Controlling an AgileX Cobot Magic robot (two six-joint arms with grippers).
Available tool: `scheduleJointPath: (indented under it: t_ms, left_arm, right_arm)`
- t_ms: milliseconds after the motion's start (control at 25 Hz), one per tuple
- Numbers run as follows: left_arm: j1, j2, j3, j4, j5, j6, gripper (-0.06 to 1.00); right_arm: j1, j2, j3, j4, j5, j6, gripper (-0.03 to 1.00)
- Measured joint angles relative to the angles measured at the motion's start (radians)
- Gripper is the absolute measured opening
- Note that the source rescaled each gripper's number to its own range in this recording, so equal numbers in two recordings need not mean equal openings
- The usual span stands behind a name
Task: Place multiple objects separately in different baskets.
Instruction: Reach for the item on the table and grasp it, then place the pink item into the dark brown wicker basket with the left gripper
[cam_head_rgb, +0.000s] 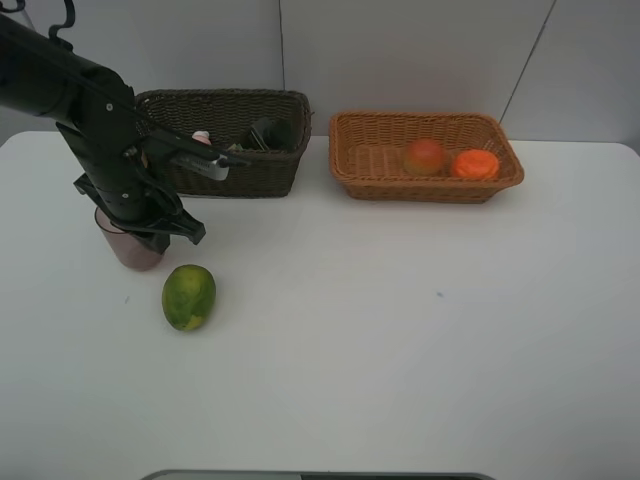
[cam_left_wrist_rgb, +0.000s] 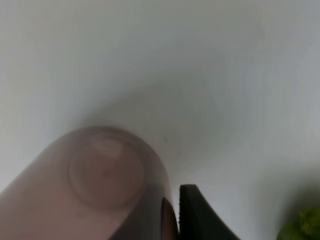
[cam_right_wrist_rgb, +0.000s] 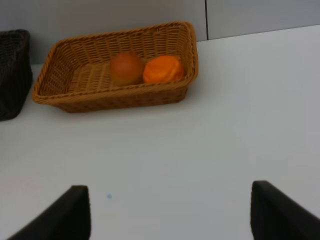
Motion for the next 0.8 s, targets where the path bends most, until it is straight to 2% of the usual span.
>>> scheduleJointPath:
  t_ms: [640, 800]
  left_arm:
    - [0.0, -0.029, 0.0, -0.002, 0.006, 0.0, 0.0]
    - [0.0, -0.098, -0.023, 0.0, 0.07, 0.0, 0.0]
  right_arm:
    - [0.0, 0.0, 0.0, 0.0, 0.0, 0.0, 0.52]
    - [0.0, 0.0, 0.0, 0.0, 0.0, 0.0, 0.52]
